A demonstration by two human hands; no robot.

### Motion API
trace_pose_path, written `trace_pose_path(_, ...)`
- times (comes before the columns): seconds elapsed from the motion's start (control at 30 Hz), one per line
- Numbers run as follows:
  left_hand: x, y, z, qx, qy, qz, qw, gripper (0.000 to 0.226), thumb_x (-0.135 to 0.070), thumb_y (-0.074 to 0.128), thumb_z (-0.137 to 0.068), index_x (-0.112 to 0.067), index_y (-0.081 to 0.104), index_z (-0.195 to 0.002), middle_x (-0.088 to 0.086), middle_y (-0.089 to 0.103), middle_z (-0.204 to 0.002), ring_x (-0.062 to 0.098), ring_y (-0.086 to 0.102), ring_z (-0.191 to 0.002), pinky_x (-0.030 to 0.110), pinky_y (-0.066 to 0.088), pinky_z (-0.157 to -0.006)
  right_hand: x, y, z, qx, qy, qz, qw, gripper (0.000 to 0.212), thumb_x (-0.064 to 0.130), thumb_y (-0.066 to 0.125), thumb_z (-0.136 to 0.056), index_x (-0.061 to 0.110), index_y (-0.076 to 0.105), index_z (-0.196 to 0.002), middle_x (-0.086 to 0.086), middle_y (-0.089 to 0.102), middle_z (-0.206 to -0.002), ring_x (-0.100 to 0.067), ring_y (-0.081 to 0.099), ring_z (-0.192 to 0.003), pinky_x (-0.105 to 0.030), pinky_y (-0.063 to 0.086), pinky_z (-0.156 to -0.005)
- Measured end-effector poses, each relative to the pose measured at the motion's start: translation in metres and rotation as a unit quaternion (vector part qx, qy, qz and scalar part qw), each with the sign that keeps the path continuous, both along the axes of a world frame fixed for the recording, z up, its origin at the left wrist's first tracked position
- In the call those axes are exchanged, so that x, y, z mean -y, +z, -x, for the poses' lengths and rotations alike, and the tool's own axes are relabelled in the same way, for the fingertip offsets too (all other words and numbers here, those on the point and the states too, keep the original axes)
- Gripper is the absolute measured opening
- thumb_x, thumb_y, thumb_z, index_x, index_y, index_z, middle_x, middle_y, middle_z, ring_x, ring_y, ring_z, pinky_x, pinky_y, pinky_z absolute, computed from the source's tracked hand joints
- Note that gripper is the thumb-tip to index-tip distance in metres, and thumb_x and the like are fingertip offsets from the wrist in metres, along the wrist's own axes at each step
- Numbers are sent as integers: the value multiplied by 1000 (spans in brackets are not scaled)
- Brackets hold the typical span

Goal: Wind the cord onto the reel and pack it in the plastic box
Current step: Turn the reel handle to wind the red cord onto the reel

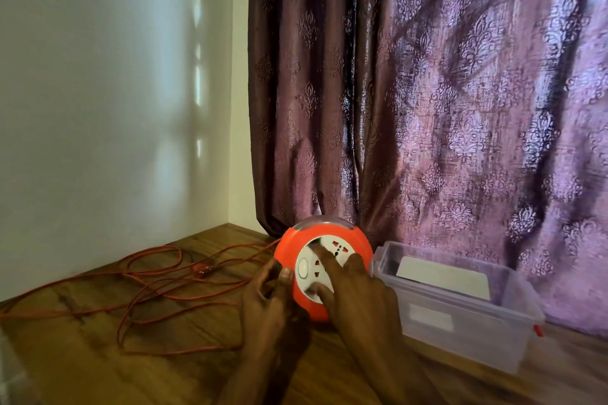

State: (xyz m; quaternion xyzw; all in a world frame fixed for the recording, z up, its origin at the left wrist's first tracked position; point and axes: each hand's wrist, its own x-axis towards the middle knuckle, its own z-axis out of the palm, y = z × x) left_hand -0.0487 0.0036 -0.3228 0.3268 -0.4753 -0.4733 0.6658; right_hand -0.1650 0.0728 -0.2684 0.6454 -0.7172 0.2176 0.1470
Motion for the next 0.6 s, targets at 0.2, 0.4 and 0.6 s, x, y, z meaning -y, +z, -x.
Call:
trace_pose_path(0.2, 0, 2, 0, -4, -2, 17, 1000, 35, -35, 64, -98, -20, 70, -129, 8, 78, -123, 30, 75, -109, 55, 64, -92, 2, 0, -2, -4, -16, 28, 999, 67, 66, 28, -91, 42, 4, -149, -1, 56, -137, -25, 61, -113, -41, 52, -91)
trace_pose_path(0.4, 6, 0, 0, -17, 16, 12, 1000, 15, -27, 63, -101, -39, 71, -106, 0, 79, -114, 24, 77, -102, 49, 65, -88, 3, 3, -5, -18, -5, 35, 999, 61, 53, 37, -96, 40, 10, -149, -5, 39, -147, -28, 51, -124, -41, 51, -91)
trace_pose_path(0.6, 8, -1, -3, -14, 25, 2, 1000, 18, -24, 63, -101, -28, 74, -115, 5, 81, -114, 31, 77, -103, 57, 63, -91, 2, 3, -6, -52, 74, -11, 996, 60, 36, 54, -93, 48, 20, -141, 0, 6, -159, -31, 21, -142, -45, 39, -105)
